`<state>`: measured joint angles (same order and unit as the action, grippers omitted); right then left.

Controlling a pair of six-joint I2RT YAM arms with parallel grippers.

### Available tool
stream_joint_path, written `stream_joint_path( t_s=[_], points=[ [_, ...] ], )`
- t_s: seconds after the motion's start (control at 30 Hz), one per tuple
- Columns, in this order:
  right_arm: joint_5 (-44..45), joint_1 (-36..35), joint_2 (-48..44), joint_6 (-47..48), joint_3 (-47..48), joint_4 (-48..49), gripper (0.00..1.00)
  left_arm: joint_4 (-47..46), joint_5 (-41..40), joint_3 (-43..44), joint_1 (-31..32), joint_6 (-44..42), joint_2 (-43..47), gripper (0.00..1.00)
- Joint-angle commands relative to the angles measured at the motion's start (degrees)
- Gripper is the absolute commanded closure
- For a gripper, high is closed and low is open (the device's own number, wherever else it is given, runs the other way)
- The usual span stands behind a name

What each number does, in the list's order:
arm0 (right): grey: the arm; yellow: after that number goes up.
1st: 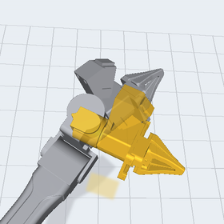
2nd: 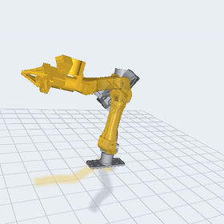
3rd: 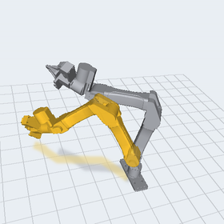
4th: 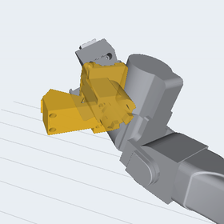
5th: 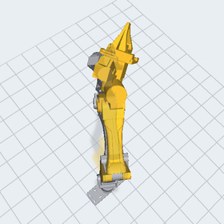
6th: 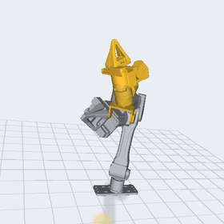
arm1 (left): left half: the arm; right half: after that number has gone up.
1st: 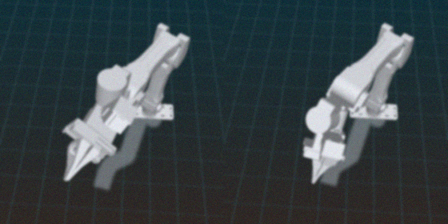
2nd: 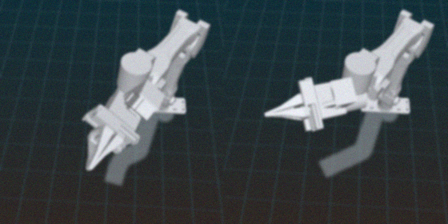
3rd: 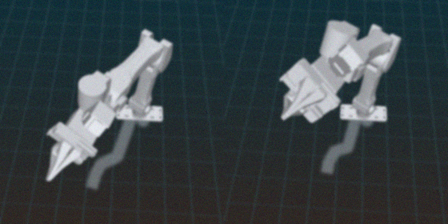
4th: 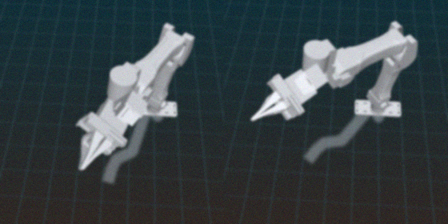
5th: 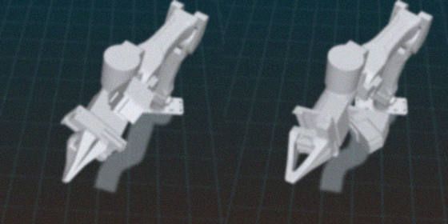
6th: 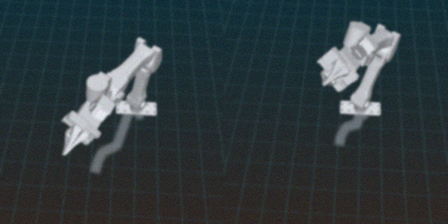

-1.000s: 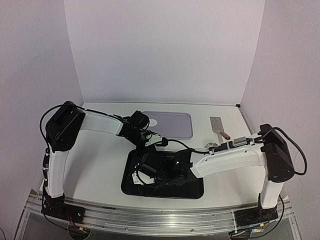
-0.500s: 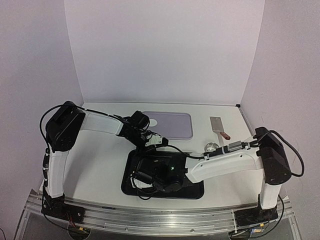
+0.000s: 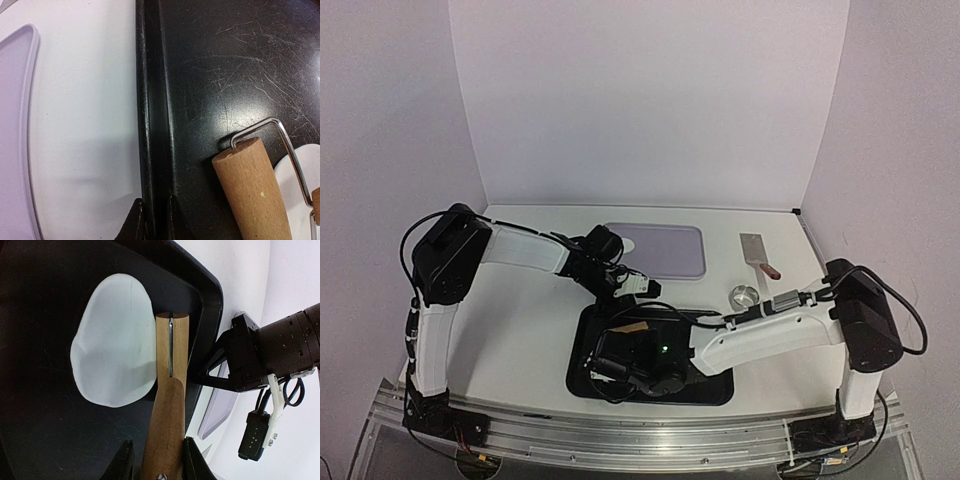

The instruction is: Roll out the dumpling wrappers from the dough

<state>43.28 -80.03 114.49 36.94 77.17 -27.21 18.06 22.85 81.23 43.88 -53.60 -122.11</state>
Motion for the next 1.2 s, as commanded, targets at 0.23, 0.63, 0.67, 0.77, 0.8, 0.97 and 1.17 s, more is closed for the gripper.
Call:
stream_joint_path(
  t_s=[0.23,0.63,0.67,0.77,0.8,0.97,1.17],
  points=[
    [-17.86,6.49,13.04,0.78,6.58,-25.56,1.00,1.13,-5.87,-2.40,-0.38,-4.14,0.06,1.00],
    [-8.68,5.77,1.70,-5.49,19.61,-25.56,1.00,0.87,-5.53,-1.87,-0.38,-3.97,-0.13,1.00],
    [-8.27,5.38,0.70,-5.62,20.56,-25.54,1.00,0.84,-5.54,-1.87,-0.38,-3.97,-0.15,1.00],
    [-6.31,3.53,-0.73,-4.80,22.21,-25.56,1.00,0.83,-5.52,-1.82,-0.38,-3.85,-0.13,1.00],
    [-5.40,2.82,-0.89,-4.10,22.47,-25.54,1.00,0.81,-5.47,-1.81,-0.39,-3.73,-0.10,1.00],
    [-2.80,1.17,0.48,-3.97,24.58,-25.50,1.00,0.92,-5.41,-1.92,-0.38,-3.55,-0.15,1.00],
    [-3.89,1.19,3.28,-3.37,25.24,-20.76,1.00,1.05,-5.53,-1.84,-0.38,-3.51,-0.15,1.00]
  ],
)
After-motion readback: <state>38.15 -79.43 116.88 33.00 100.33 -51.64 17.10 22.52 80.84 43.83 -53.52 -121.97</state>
